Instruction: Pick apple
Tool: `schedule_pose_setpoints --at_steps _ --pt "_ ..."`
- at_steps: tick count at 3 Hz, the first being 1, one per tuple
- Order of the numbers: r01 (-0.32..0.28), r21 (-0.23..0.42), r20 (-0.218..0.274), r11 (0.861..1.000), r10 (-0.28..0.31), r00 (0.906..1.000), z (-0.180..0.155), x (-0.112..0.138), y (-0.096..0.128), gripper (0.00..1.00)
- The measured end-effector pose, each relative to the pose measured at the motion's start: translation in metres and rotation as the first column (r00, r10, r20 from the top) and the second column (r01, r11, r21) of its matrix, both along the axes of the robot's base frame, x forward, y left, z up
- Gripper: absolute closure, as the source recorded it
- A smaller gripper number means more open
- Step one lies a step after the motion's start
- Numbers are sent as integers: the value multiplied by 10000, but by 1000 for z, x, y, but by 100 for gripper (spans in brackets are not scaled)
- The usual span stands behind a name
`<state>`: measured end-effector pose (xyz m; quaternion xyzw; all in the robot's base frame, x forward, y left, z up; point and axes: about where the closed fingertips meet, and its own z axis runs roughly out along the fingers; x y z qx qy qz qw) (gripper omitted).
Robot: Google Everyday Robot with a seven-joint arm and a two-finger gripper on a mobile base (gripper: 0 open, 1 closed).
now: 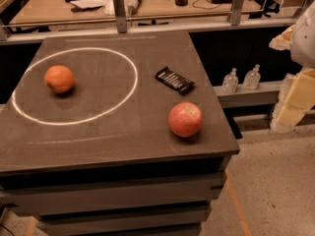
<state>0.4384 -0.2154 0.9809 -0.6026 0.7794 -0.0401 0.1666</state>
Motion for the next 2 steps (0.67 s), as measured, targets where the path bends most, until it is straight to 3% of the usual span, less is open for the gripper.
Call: schedule_pose_setpoints --at_steps 1,2 --pt "-14 26 28 10000 14 10000 1 0 0 0" --pt "-356 461 -315 9983 371 9988 -23 12 18 0"
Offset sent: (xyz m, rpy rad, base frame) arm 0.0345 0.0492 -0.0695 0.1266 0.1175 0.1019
